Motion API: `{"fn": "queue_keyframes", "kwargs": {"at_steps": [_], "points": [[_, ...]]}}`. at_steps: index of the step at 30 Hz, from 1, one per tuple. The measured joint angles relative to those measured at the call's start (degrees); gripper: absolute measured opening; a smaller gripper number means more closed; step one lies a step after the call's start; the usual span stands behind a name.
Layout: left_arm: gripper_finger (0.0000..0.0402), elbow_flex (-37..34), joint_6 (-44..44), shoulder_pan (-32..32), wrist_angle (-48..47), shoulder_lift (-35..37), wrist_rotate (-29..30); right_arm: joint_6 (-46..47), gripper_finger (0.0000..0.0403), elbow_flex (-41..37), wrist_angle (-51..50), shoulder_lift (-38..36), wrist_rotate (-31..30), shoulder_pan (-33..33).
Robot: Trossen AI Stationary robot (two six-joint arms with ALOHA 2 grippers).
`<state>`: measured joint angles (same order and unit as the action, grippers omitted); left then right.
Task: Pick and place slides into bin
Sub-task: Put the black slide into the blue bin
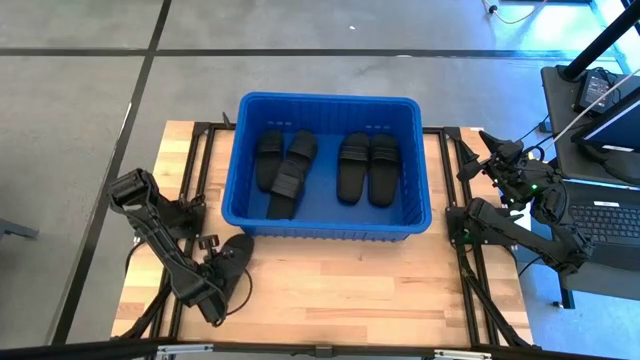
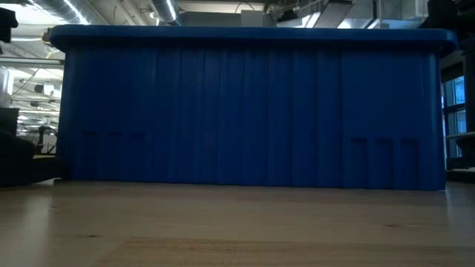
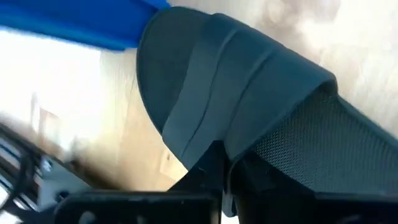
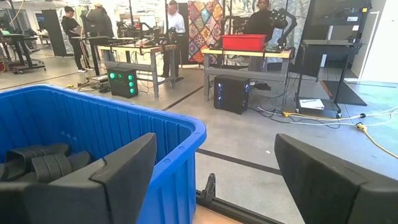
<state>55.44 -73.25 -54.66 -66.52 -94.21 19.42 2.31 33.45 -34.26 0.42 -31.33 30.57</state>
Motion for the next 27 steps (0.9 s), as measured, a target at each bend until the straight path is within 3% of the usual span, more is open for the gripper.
{"fn": "queue_keyframes", "kwargs": {"at_steps": [7,12,20,27], "points": [[0.0009,1.0,-15.9,3.0,0.9,0.2,-1.1,0.0,0.0327,0.0,0.0,0.0,0.0,0.0],[0.0007,7.4,-17.2,5.7,1.6,0.6,-1.4,0.0,0.0327,0.0,0.0,0.0,0.0,0.0],[0.0005,23.1,-12.4,9.0,1.3,4.4,-0.2,0.0,0.0327,0.0,0.0,0.0,0.0,0.0],[0.0004,37.1,3.3,13.0,1.1,6.1,10.5,0.0,0.0327,0.0,0.0,0.0,0.0,0.0]]}}
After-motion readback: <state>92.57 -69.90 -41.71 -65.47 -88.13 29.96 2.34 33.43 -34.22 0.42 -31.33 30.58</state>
